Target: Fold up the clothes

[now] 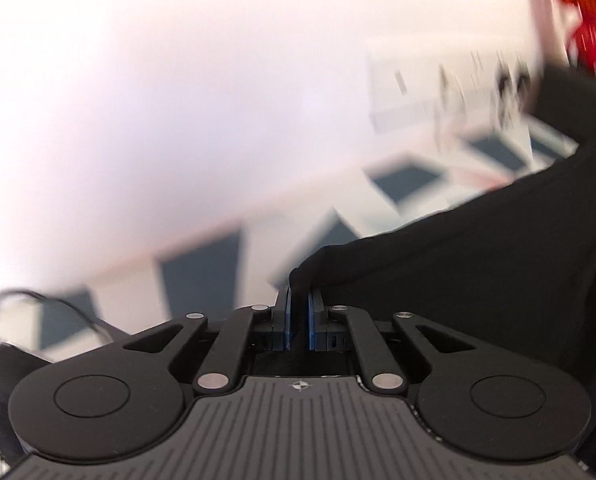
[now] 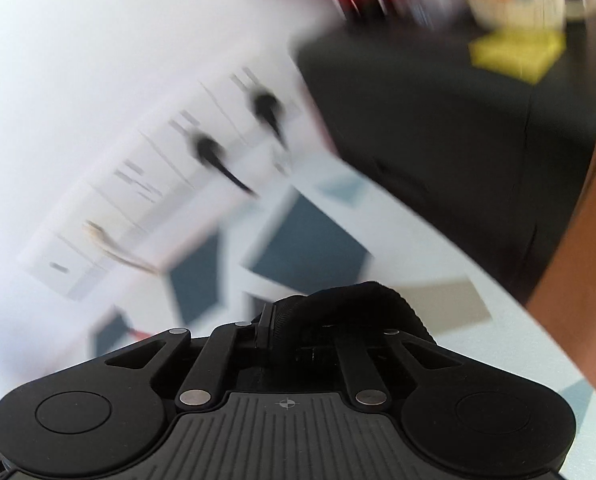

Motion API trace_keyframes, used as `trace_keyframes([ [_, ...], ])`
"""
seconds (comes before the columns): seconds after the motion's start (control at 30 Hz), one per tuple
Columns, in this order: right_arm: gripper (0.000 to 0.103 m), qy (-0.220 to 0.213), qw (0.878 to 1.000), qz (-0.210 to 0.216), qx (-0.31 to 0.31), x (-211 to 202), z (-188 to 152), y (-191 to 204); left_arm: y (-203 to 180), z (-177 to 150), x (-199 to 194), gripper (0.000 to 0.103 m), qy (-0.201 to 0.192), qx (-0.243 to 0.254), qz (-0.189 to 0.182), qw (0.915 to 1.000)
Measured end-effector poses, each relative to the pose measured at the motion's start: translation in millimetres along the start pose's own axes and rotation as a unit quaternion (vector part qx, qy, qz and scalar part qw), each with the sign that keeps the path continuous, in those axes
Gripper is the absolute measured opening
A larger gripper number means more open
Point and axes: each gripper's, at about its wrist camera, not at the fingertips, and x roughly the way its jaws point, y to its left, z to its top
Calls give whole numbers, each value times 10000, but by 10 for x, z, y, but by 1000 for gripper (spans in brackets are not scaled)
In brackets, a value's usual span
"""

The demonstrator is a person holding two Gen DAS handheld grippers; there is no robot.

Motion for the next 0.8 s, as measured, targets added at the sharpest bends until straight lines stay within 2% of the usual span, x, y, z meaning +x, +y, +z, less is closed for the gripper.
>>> trace_keyframes([
  [0.1,7,-574,9969,530,52,-460,92,184,152,186,-537,8,-869,-336,317,9951],
  [0.17,7,-1088,9859,1235,313,-833,179,270,225,245,-949,8,-1537,-693,553,9841],
  [0.2,7,-1397,9780,1537,185,-1003,183,322,244,242,-1113,8,-1820,-783,678,9778],
  [0.27,7,-1475,9791,1345,-381,-1122,173,477,241,209,-1361,8,-2269,-796,918,9663],
  [0.3,7,-1457,9800,1176,-676,-1161,169,558,223,195,-1455,8,-2409,-774,1044,9618],
  [0.33,7,-1385,9805,1232,-649,-1191,166,598,214,180,-1536,8,-2511,-793,1127,9581],
  [0.43,7,-1641,9691,1799,-390,-1430,98,651,220,80,-1777,8,-2749,-970,1282,9480],
  [0.5,7,-1906,9613,1922,-505,-1623,3,720,201,-21,-1965,8,-2903,-1024,1390,9412],
  [0.6,7,-2046,9549,2017,-749,-1937,-140,780,150,-180,-2258,8,-3106,-1042,1506,9327],
  [0.7,6,-2196,9481,2077,-984,-2329,-310,864,59,-318,-2592,8,-3359,-843,1684,9229],
  [0.8,7,-2415,9379,2216,-1137,-2780,-437,887,28,-383,-2881,8,-3636,-410,1810,9129],
])
